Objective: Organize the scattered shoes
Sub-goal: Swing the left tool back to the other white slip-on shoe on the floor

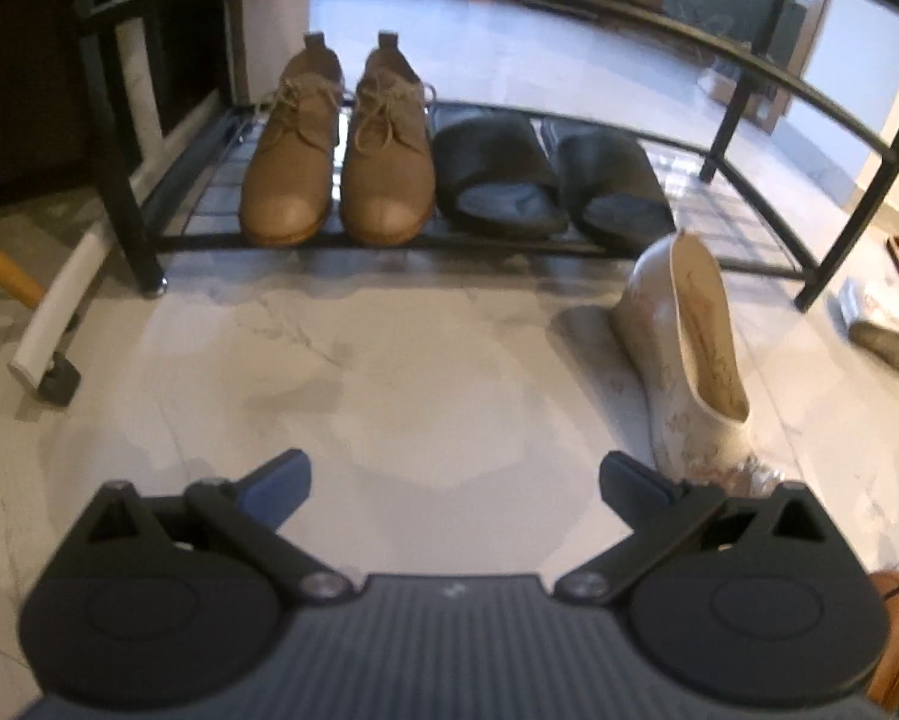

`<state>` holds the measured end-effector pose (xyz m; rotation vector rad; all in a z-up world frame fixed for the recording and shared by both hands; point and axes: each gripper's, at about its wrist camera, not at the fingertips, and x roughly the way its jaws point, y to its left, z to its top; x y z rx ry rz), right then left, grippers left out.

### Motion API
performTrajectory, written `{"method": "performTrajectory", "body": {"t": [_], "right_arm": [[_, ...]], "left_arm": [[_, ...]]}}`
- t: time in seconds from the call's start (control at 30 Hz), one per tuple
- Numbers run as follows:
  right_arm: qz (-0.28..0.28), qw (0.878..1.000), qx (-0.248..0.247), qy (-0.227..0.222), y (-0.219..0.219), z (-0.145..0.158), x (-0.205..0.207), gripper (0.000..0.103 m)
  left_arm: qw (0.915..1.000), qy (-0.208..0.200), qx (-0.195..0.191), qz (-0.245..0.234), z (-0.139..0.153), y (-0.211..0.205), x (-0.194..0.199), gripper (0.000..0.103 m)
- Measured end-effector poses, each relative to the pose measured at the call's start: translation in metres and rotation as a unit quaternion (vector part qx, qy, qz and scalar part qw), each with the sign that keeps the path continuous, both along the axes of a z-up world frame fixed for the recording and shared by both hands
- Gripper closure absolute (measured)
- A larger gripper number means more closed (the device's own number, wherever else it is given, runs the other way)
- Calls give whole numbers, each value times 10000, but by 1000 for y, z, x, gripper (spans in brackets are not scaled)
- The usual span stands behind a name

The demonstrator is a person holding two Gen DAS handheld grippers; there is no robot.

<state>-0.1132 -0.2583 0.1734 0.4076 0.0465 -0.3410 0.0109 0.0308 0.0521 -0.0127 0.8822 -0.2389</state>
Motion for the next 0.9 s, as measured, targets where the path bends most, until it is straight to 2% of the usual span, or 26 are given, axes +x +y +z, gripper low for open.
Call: {"method": "performTrajectory", "body": {"t": [0.1, 0.2, 0.3, 0.33, 0.37, 0.4, 0.43, 0.5, 0.57, 0.6, 0.63, 0.67, 0.73, 0.83, 0.9], "right_arm": [[-367, 9991, 225, -65, -12, -1, 0, 0], [-586, 9965, 489, -351, -27, -2, -7, 0], [-778, 9914, 663, -818, -42, -3, -25, 0], [-842, 9890, 720, -976, -47, -3, -31, 0], [-981, 9860, 759, -1119, -52, -5, -36, 0], [-1129, 9824, 795, -1260, -58, -6, -41, 0], [-1277, 9784, 832, -1400, -63, -7, -46, 0], [-1424, 9752, 938, -1410, -79, -11, -51, 0], [-1563, 9721, 1046, -1404, -96, -14, -57, 0], [-1631, 9704, 1100, -1400, -104, -16, -60, 0], [-1700, 9686, 1154, -1397, -113, -17, -62, 0], [-1868, 9650, 1199, -1396, -120, -22, -64, 0], [-2050, 9596, 1369, -1353, -133, -30, -65, 0], [-1975, 9530, 1903, -1286, -149, -44, -61, 0], [-1978, 9468, 2200, -1269, -156, -54, -59, 0]], "left_arm": [[9996, -199, 177, -107, 4, -16, 3, 1], [9965, -447, 295, -640, 11, -53, 6, 1], [9829, -884, 499, -1533, 24, -119, 12, 1], [9812, -940, 503, -1610, 25, -124, 12, 1], [9694, -1262, 491, -2049, 33, -161, 15, 1], [9650, -1345, 449, -2205, 36, -173, 17, 1], [9553, -1483, 351, -2533, 41, -202, 22, 1], [9459, -1521, 273, -2851, 46, -237, 28, 1], [9291, -1527, 184, -3364, 49, -283, 32, 1], [9236, -1559, 172, -3499, 49, -294, 31, 1], [9120, -1654, 161, -3750, 49, -318, 30, 1], [9042, -1737, 150, -3899, 48, -333, 29, 1], [8978, -1844, 140, -3996, 43, -350, 25, 1], [8791, -2051, 122, -4300, 22, -394, 18, 1], [8597, -2287, 244, -4562, 10, -417, 17, 1]]}}
